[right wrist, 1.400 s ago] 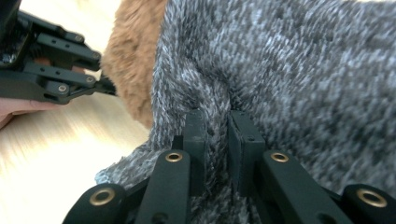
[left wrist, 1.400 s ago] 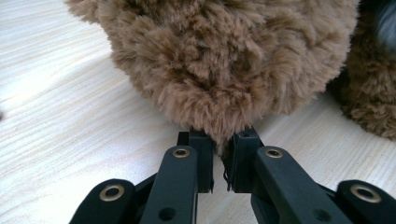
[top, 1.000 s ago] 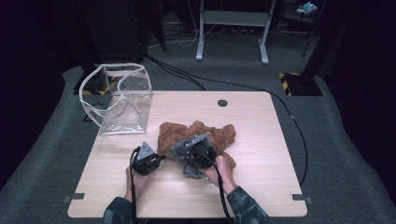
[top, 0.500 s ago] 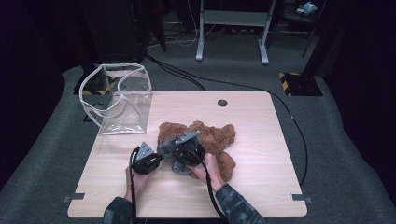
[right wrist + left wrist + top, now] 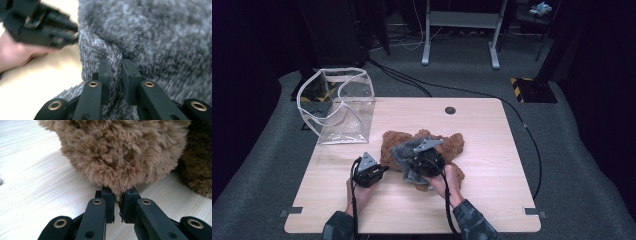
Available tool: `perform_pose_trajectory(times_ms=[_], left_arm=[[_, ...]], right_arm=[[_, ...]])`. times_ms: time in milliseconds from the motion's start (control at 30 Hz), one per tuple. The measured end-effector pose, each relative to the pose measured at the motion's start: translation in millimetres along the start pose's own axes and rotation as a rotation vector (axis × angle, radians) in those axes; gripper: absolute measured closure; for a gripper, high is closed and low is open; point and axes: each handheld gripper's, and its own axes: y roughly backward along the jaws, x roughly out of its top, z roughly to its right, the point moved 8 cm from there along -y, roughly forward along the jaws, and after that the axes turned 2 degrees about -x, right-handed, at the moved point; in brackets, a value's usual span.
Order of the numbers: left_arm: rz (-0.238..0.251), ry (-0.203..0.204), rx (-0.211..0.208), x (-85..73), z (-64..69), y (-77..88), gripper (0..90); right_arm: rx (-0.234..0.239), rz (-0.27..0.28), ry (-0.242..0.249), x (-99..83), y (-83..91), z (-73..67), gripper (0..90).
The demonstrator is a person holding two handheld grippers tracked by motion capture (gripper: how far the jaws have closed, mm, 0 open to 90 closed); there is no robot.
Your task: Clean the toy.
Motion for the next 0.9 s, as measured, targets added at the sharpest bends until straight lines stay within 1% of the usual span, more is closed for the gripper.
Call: perform_pose_trajectory(times_ms=[33,67,133,167,200,233,267,300,333,367,400,433,467,500,533,567,600,633,667,700,767,800,833,867,900], left_arm=[[-0.001,0.000,-0.001,-0.1,0.1,0.1,83.2],[-0.004,-0.001,-0.003,-0.2,0.2,0.3,83.2],[-0.005,0.000,-0.004,-0.3,0.5,0.0,83.2],[0.003,-0.003,0.007,0.1,0.2,-0.8,83.3],[-0.007,-0.003,-0.002,-0.3,0.5,-0.2,83.3],[0.003,0.003,0.006,0.1,0.4,-1.0,83.3],[0.002,0.000,0.008,0.0,0.1,-0.7,83.3],[-0.008,-0.002,-0.003,-0.5,0.3,0.1,83.3],[-0.008,-0.002,-0.001,-0.4,0.2,0.1,83.3],[0.002,0.000,0.008,-0.1,0.0,-0.7,83.3],[0.001,-0.001,0.008,-0.1,0.0,-0.7,83.3],[0.002,0.000,0.008,0.0,0.1,-0.9,83.3],[-0.007,-0.001,-0.002,-0.4,0.7,-0.3,83.3],[-0.007,-0.004,0.000,-0.4,0.4,-0.4,83.3],[-0.007,-0.005,0.000,-0.3,0.4,-0.4,83.3],[-0.007,-0.004,0.000,-0.3,0.4,-0.4,83.3],[-0.007,-0.003,-0.001,-0.3,0.5,-0.4,83.3],[-0.008,-0.005,0.000,-0.3,0.4,-0.4,83.3],[-0.006,-0.006,0.003,-0.2,0.4,-0.5,83.3],[-0.006,-0.005,0.000,-0.2,0.4,-0.4,83.3],[-0.001,-0.006,0.007,0.0,0.3,-1.0,83.3],[-0.003,-0.006,0.006,0.0,0.3,-0.9,83.3],[0.000,-0.005,0.007,0.1,0.3,-1.1,83.3],[-0.001,-0.005,0.007,0.1,0.3,-1.0,83.3],[-0.004,-0.005,0.004,-0.1,0.3,-0.7,83.3]], right_arm=[[-0.026,0.007,-0.011,0.1,1.8,5.2,79.1],[-0.047,0.012,0.002,-0.8,1.6,10.7,79.1],[-0.054,-0.009,-0.013,-6.9,-2.9,14.4,79.3],[-0.059,-0.021,-0.003,-10.8,-6.3,15.0,79.4],[-0.058,-0.034,-0.007,-14.3,-8.4,14.0,79.5],[-0.057,-0.035,0.004,-16.6,-9.8,13.7,79.6],[-0.057,-0.040,0.002,-19.0,-10.3,12.8,79.6],[-0.049,-0.052,0.005,-22.3,-9.9,12.5,79.7],[-0.044,-0.067,-0.016,-26.8,-9.4,11.2,79.8],[-0.036,-0.076,-0.005,-31.4,-8.8,12.2,79.9],[-0.026,-0.090,-0.015,-36.8,-8.0,11.4,79.9],[-0.022,-0.108,-0.012,-42.4,-7.3,11.3,79.9],[-0.020,-0.123,-0.023,-47.5,-5.9,10.5,79.9],[-0.014,-0.132,-0.016,-51.0,-4.1,11.2,80.0],[-0.003,-0.158,-0.020,-55.0,-2.0,10.5,80.0],[-0.001,-0.177,-0.007,-57.8,0.5,11.6,80.0],[0.001,-0.189,-0.010,-59.3,3.0,11.4,80.0],[0.001,-0.198,-0.001,-59.7,5.6,12.0,79.9],[-0.007,-0.184,-0.004,-57.6,8.8,12.6,79.8],[-0.004,-0.165,-0.003,-54.2,12.0,12.4,79.7],[-0.014,-0.114,0.005,-44.1,15.0,11.0,79.2],[-0.014,-0.082,0.001,-38.3,14.8,9.3,79.1],[-0.008,-0.065,0.002,-33.2,13.5,7.3,78.8],[-0.015,-0.039,0.005,-28.1,10.6,6.1,78.6],[-0.004,-0.022,0.002,-24.2,6.5,3.5,78.5]])
